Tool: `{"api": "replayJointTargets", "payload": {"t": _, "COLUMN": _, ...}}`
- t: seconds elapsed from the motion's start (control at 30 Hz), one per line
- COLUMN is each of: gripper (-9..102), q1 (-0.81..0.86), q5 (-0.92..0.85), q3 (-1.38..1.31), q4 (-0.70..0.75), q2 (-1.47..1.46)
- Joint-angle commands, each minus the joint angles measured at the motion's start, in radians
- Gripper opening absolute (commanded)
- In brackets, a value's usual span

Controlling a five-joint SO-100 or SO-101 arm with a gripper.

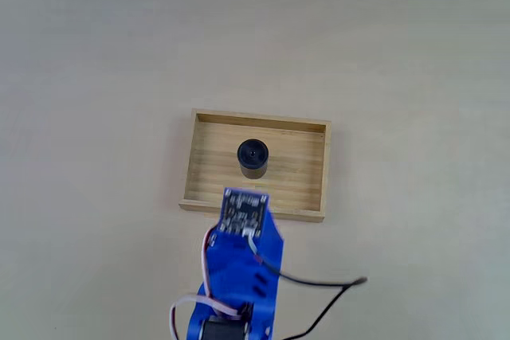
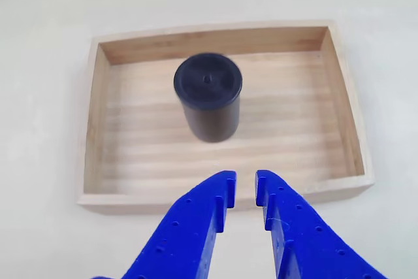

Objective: Place the black cylinder in the wooden box then return to rest.

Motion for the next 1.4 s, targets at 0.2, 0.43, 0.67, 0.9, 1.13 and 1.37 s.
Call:
{"api": "replayJointTargets", "payload": {"t": 0.2, "gripper": 0, "q1": -0.023, "q5": 0.011, "q3": 0.261, "q4": 0.183, "q2": -0.517}}
{"api": "replayJointTargets", "payload": {"t": 0.43, "gripper": 0, "q1": -0.025, "q5": 0.002, "q3": 0.411, "q4": 0.267, "q2": -0.712}}
{"api": "replayJointTargets", "payload": {"t": 0.67, "gripper": -1, "q1": -0.005, "q5": -0.017, "q3": 0.503, "q4": 0.341, "q2": -0.805}}
{"api": "replayJointTargets", "payload": {"t": 0.9, "gripper": -1, "q1": 0.002, "q5": -0.046, "q3": 0.589, "q4": 0.344, "q2": -0.805}}
{"api": "replayJointTargets", "payload": {"t": 1.13, "gripper": -1, "q1": 0.005, "q5": -0.058, "q3": 0.644, "q4": 0.368, "q2": -0.805}}
{"api": "replayJointTargets", "payload": {"t": 1.37, "gripper": -1, "q1": -0.020, "q5": -0.058, "q3": 0.644, "q4": 0.506, "q2": -0.807}}
